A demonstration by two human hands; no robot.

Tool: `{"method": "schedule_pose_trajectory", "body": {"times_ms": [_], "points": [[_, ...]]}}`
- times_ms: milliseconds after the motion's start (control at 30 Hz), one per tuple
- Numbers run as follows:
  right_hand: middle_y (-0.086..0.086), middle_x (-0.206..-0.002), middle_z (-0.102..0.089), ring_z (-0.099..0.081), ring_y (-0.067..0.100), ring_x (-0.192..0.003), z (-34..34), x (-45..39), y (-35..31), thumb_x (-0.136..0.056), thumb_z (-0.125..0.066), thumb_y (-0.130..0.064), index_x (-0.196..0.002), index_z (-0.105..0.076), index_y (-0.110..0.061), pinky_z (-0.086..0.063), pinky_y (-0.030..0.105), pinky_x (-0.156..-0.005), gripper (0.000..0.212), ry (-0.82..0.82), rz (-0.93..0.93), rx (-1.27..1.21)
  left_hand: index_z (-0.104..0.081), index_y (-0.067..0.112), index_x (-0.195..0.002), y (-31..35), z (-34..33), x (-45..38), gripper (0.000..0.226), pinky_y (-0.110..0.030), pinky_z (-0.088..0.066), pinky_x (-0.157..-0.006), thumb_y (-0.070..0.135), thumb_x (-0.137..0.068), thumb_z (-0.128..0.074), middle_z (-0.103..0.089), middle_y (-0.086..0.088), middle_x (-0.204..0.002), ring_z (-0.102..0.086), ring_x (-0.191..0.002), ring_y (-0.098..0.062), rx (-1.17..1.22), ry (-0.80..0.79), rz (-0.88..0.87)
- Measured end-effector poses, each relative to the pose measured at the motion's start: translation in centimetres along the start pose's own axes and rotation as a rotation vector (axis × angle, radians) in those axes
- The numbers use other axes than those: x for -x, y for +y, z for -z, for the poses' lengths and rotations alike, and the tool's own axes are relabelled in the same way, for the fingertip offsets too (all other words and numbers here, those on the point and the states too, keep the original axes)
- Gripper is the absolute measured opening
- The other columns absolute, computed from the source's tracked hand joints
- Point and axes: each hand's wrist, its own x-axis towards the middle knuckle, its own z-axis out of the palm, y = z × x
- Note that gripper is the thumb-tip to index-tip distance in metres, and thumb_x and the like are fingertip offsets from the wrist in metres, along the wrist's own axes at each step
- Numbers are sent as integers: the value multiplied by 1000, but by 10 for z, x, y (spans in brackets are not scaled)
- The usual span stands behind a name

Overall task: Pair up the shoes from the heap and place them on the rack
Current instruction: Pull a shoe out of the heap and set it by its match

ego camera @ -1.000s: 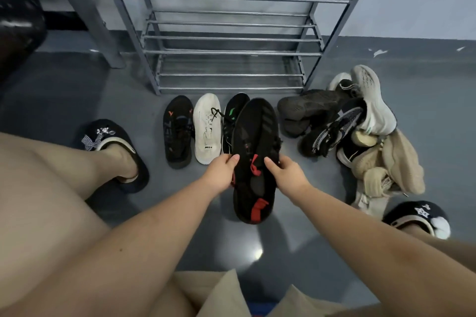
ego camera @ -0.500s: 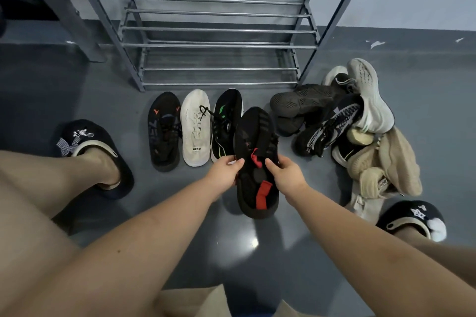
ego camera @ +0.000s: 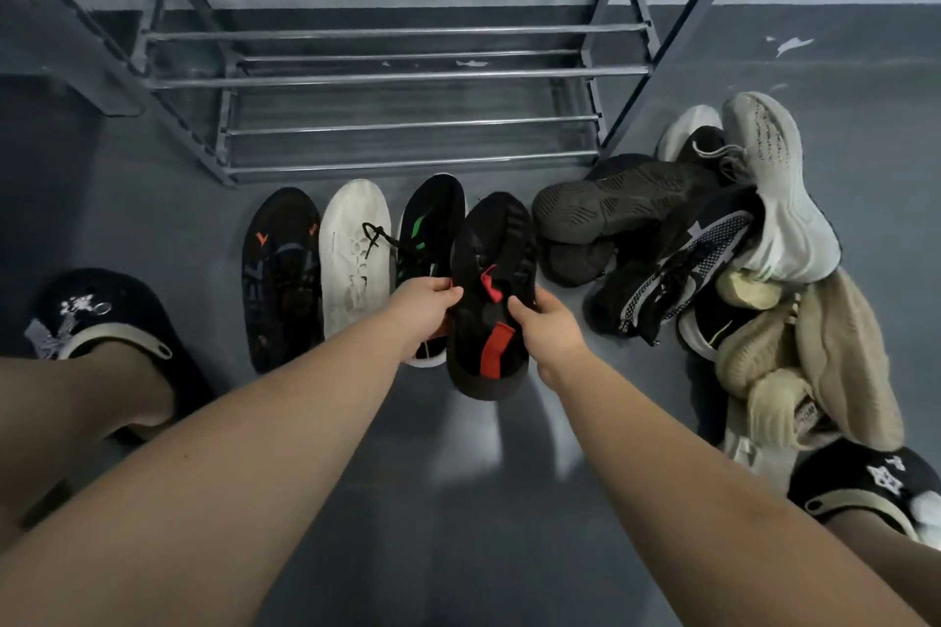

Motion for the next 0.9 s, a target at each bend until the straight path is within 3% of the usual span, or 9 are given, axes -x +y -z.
{"method": "schedule_pose_trajectory", "body": {"times_ms": [133,233,367,567,667,800,900], "points": [[10,-117,-66,-63,24,-105,-1,-32,-4,-97,-49,-9,-129,-57,-13,-50,35,-95,33,12,-22,-26,-55,10,-127,5,-5,-26,30,-32,-49,-85,11,-98,-46,-63,-1,-98,-60,-94,-17,78,-6,55],[7,-114,-65,-62,22,-106,9,-48,-7,-98,-47,-7,-127,-58,-12,-49,32,-94,32,28,-32,-47,-54,13,-130,8,-12,-42,34,-31,-49,-85,8,-98,-44,-63,-2,-112,-59,-102,-17,26,-66,64],[9,-122,-63,-61,22,-110,19,-60,-5,-98,-45,-6,-131,-55,-10,-48,31,-96,35,2,-69,-68,-47,12,-138,3,-22,-54,44,-31,-46,-97,-1,-97,-39,-54,-5,-135,-52,-122,-22,-5,-153,81],[9,-144,-46,-46,20,-131,25,-49,-2,-97,-49,-7,-146,-33,-5,-37,20,-99,51,-44,-121,0,-28,9,-148,5,-26,-48,55,-35,-34,-111,4,-96,-46,-32,-7,-152,-34,-139,-23,-168,-94,31],[5,-147,-42,-41,19,-135,35,-36,0,-97,-52,-14,-147,-32,-8,-32,21,-105,54,-51,-36,239,-25,15,-149,7,-29,-34,59,-32,-26,-116,15,-96,-50,-30,-6,-154,-31,-141,-20,-441,-79,-88],[5,-155,-28,-26,25,-143,67,-18,10,-94,-53,-37,-151,-21,-21,-27,39,-115,67,20,105,851,-15,16,-151,7,-40,-6,63,-34,-15,-119,28,-97,-46,-14,-5,-159,-14,-146,-21,-973,-59,-323],[6,-159,-17,-16,25,-146,92,-1,16,-93,-50,-43,-152,-18,-22,-18,37,-118,70,80,222,1125,-9,15,-151,7,-53,13,68,-36,-10,-120,37,-97,-43,-6,-6,-160,-7,-147,-24,-1294,-53,-468]]}}
